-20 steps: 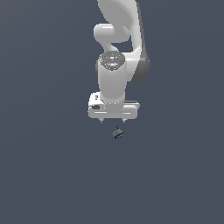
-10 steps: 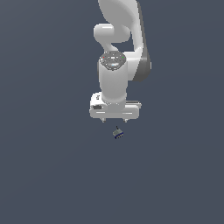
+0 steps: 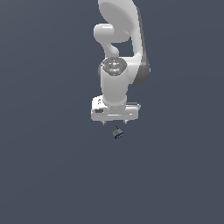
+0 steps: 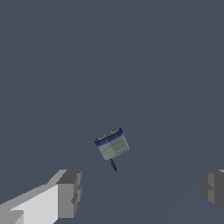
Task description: Pick up the object and move it to a goal position.
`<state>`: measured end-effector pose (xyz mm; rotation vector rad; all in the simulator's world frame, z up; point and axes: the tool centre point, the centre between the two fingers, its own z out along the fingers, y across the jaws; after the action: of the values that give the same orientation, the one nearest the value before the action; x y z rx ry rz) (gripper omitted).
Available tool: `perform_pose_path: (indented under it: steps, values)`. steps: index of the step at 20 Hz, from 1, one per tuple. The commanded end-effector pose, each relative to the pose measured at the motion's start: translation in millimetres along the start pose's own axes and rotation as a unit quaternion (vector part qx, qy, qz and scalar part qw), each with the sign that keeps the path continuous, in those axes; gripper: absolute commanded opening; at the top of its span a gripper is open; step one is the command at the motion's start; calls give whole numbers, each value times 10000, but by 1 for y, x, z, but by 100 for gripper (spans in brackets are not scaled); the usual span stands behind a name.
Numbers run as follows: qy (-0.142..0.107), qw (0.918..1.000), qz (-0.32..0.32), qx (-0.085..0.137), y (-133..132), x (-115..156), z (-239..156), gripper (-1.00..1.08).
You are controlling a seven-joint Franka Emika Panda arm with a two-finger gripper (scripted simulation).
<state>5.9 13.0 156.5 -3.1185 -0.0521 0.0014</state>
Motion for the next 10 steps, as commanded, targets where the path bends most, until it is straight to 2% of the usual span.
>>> perform_pose_path:
  steps: [1, 5, 10]
  values:
    - [-4, 9998, -211, -20, -1, -2, 9, 100]
    - [-9, 9977, -669, -58, -3, -6, 29, 100]
    - [-17, 9907, -1354, -95, -6, -14, 57, 100]
